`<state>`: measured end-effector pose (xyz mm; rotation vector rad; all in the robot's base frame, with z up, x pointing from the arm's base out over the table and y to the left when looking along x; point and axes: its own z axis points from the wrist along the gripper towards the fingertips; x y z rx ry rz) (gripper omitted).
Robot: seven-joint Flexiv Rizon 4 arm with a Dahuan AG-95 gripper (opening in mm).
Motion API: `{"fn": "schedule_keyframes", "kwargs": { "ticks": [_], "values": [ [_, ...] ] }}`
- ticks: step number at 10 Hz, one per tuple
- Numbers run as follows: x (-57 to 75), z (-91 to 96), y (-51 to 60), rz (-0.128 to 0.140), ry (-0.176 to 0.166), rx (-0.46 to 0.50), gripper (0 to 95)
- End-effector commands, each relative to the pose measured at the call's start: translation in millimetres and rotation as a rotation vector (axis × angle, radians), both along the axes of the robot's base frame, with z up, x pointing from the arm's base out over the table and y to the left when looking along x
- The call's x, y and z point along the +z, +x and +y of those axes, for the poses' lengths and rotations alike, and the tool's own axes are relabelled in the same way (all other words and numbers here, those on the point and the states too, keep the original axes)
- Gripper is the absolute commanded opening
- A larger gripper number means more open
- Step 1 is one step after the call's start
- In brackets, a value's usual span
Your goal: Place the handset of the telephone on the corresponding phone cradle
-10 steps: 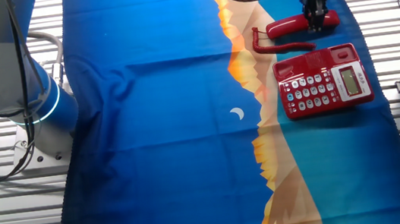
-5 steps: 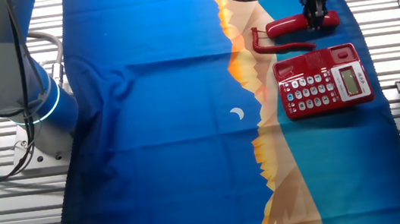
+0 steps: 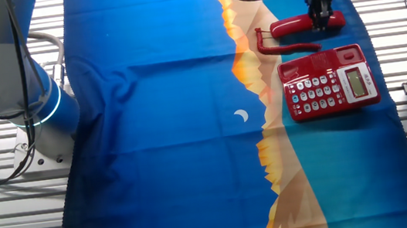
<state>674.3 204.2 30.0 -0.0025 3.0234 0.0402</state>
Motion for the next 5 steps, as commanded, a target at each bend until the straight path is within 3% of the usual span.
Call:
{"fn": "schedule_keyframes", "kwargs": {
  "ticks": [1, 5],
  "values": [
    [0.0, 0.0, 0.0, 0.001, -0.001, 0.002, 0.0],
    [6.1, 0.6, -0.5, 0.002, -0.001, -0.002, 0.0]
  ]
}}
